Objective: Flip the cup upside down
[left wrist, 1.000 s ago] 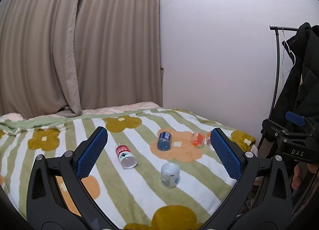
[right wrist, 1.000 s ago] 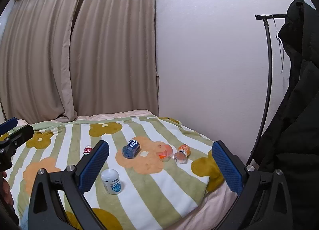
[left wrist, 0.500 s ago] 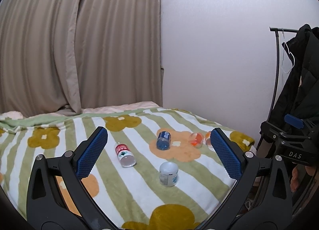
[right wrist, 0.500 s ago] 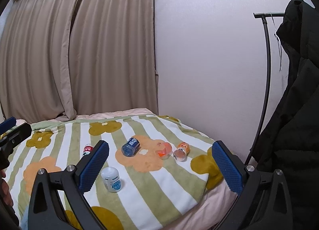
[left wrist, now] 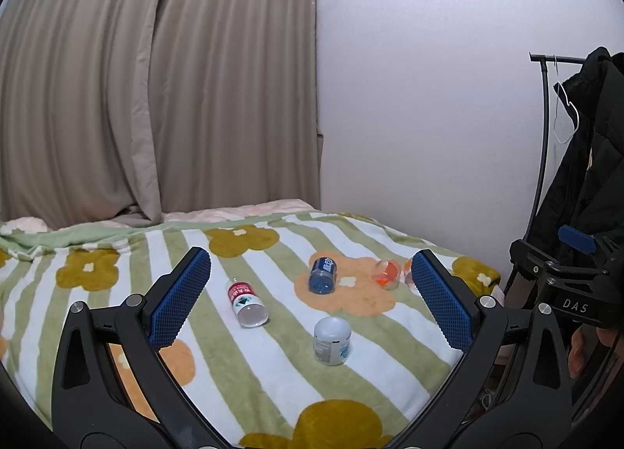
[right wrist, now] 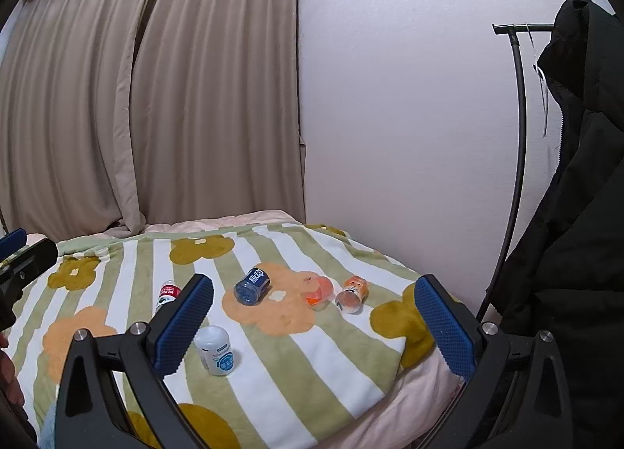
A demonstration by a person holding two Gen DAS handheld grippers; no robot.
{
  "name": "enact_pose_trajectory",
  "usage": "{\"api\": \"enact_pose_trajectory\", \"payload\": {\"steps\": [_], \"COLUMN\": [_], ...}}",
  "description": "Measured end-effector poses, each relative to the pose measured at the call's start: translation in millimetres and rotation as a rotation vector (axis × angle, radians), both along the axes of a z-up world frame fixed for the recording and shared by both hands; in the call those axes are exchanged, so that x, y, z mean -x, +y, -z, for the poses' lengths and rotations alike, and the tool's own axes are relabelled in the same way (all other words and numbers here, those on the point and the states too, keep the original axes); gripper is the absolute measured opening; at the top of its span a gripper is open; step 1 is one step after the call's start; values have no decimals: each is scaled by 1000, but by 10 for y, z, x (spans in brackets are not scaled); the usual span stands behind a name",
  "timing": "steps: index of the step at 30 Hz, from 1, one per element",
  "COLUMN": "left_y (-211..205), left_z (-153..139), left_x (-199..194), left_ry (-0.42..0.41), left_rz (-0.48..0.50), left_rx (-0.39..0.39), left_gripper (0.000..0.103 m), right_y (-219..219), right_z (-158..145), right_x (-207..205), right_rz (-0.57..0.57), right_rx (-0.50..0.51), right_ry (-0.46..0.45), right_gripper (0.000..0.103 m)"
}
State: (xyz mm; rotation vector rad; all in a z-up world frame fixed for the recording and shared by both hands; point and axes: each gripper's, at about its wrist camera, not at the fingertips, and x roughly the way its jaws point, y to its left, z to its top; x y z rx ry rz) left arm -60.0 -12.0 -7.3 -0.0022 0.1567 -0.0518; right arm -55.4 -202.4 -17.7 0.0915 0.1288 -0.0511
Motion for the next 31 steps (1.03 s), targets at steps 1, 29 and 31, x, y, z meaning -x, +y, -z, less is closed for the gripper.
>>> {"api": "enact_pose_trajectory", "payload": {"steps": [1,29,31], "left_y": [1,60,54], "left_z": [0,-3,-2], "left_x": [0,2,19], "left_ry": [0,-8,-18], "left_rz": [-1,-28,-37], "left_rx": [-1,-1,-6], "left_gripper": [103,103,103], "right_y": [-3,36,45], "right_z": [3,14,17], "right_x": [-14,-38,-41], "right_rz": [0,-7,-7], "right_rx": [-1,-3,-4], "right_ry": [1,1,1], "right_gripper": [103,103,103]}}
